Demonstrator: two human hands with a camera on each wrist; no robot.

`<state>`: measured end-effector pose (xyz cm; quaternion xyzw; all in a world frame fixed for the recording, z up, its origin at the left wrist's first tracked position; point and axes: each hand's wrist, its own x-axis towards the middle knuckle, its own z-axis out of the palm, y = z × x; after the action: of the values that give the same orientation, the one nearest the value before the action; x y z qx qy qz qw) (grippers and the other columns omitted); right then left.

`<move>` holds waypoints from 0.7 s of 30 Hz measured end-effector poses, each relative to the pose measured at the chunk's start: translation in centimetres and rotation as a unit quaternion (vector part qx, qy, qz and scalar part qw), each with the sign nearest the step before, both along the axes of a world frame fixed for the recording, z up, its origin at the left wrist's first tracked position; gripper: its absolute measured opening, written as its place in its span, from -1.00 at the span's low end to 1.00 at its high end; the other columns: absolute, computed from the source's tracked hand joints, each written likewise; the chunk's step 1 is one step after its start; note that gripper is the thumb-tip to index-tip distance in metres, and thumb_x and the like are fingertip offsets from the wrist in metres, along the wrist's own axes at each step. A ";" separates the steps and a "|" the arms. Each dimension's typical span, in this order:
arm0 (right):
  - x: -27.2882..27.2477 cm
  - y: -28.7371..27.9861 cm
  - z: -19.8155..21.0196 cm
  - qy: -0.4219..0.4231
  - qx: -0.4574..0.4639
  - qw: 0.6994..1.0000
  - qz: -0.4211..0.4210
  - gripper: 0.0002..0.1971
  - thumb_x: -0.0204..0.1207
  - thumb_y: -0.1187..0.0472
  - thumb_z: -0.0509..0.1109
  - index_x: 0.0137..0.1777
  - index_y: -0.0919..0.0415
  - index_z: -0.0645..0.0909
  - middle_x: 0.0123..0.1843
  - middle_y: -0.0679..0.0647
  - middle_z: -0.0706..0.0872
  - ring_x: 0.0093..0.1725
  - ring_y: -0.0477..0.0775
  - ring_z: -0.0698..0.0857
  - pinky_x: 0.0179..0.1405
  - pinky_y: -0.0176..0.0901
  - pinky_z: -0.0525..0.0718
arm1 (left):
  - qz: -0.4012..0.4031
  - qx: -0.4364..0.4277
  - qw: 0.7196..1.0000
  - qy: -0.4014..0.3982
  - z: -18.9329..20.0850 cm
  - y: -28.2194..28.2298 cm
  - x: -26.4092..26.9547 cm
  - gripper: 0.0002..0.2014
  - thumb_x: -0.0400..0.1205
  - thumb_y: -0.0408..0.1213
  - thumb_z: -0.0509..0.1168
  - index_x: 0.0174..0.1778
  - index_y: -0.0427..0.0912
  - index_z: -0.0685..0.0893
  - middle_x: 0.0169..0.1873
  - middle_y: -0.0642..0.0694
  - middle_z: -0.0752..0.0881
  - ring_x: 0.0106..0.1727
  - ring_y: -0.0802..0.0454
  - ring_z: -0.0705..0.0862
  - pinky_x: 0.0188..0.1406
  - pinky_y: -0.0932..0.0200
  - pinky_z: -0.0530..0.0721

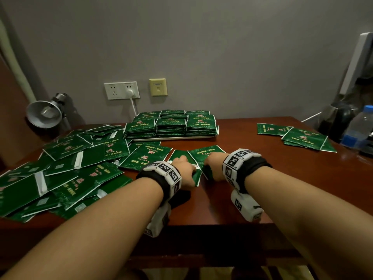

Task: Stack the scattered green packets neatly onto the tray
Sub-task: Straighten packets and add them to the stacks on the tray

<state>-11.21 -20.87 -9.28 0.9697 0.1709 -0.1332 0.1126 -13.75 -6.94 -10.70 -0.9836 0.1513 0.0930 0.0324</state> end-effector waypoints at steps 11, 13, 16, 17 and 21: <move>0.1 -0.3 -1.0 -0.065 0.050 0.996 -0.025 -0.56 0.45 -0.04 0.40 0.25 0.17 0.56 0.22 0.18 0.60 0.16 0.24 0.65 0.17 0.08 0.68 | -0.014 0.017 1.000 0.012 0.6 -0.1 -0.7 -0.54 0.58 -0.04 0.28 0.43 0.10 0.51 -0.01 -0.12 0.36 0.26 -0.23 0.38 -0.01 0.01 0.41; 0.1 -0.4 -1.4 -0.055 0.062 0.995 -0.053 -0.42 0.41 -0.07 0.41 0.38 0.16 0.44 0.31 0.19 0.49 0.28 0.25 0.58 0.25 0.11 0.61 | -0.018 0.006 1.000 0.006 0.6 -0.3 -0.8 -0.52 0.58 0.02 0.31 0.44 0.02 0.52 0.02 -0.16 0.39 0.29 -0.25 0.39 -0.02 0.08 0.35; 0.3 -0.7 -1.8 -0.072 0.053 0.993 -0.077 -0.30 0.31 -0.19 0.41 0.43 0.09 0.41 0.35 0.19 0.47 0.36 0.26 0.49 0.36 0.12 0.50 | -0.026 -0.021 0.999 -0.016 0.9 -0.2 -0.8 -0.42 0.55 0.00 0.38 0.47 -0.14 0.52 0.24 -0.24 0.55 0.33 -0.24 0.48 0.05 0.12 0.45; 0.3 -0.7 -1.8 -0.071 0.046 0.993 -0.085 -0.27 0.30 -0.22 0.42 0.44 0.09 0.41 0.36 0.19 0.48 0.37 0.25 0.48 0.36 0.09 0.50 | -0.029 -0.031 0.999 -0.026 0.9 -0.1 -0.7 -0.40 0.52 0.00 0.42 0.44 -0.18 0.54 0.26 -0.23 0.59 0.30 -0.22 0.54 0.10 0.09 0.56; 0.3 -1.0 -1.3 -0.066 0.030 0.993 -0.096 -0.27 0.29 -0.31 0.41 0.37 0.12 0.49 0.29 0.20 0.50 0.30 0.23 0.50 0.28 0.05 0.56 | -0.047 -0.017 0.999 -0.019 1.0 0.1 -0.6 -0.51 0.46 -0.07 0.47 0.26 -0.20 0.64 0.09 -0.17 0.69 0.13 -0.19 0.66 -0.07 0.03 0.67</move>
<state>-10.93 -21.85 -10.57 0.9913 0.0729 -0.0739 0.0807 -14.32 -6.80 -9.71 -0.9773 0.1984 0.0701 0.0227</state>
